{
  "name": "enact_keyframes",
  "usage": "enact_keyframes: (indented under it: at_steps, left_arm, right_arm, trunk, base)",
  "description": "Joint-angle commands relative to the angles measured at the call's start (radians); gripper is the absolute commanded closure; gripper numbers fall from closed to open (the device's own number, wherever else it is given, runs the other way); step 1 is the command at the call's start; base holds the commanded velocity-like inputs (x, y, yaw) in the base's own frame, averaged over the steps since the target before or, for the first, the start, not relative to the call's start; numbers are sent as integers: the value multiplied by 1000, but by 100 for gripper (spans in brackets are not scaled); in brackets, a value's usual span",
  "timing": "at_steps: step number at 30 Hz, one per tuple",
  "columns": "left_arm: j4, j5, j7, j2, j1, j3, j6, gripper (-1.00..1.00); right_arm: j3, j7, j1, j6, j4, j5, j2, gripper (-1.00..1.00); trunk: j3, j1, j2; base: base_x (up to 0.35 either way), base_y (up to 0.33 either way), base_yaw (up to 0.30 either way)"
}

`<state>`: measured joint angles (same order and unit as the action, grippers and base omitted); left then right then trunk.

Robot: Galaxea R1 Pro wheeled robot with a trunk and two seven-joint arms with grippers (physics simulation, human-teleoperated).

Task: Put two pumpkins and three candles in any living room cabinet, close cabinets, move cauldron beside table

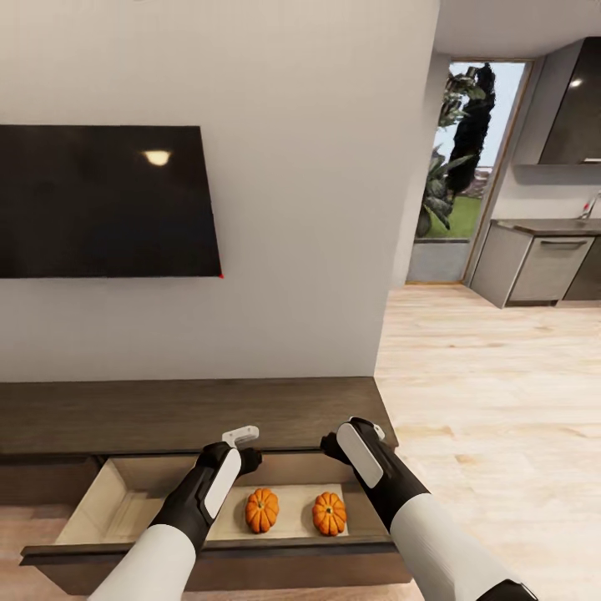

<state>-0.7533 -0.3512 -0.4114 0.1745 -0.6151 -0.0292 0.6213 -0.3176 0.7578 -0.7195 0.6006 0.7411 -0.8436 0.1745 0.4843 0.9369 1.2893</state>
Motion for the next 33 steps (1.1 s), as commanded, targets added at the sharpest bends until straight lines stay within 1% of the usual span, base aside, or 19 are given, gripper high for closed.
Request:
enact_keyframes:
  at_steps: [1, 25, 30, 33]
  left_arm:
    - [0, 0, 0, 0, 0, 0, 0, -100]
    - [0, 0, -1, 0, 0, 0, 1, -100]
    - [0, 0, -1, 0, 0, 0, 1, -100]
    - [-1, 0, -1, 0, 0, 0, 1, -100]
  right_arm:
    - [0, 0, 0, 0, 0, 0, 0, -100]
    - [-1, 0, 0, 0, 1, -1, 0, -100]
    - [0, 0, 0, -1, 3, -1, 0, -100]
    - [0, 0, 0, 2, 3, -2, 0, -100]
  trunk:
    - [-3, -4, -7]
    - [-78, -96, -175]
    - [-94, -115, -210]
    - [-103, -127, -231]
  base:
    - [-3, 0, 0]
    - [-1, 0, 0]
    - [-166, 34, 0]
    - [-43, 8, 0]
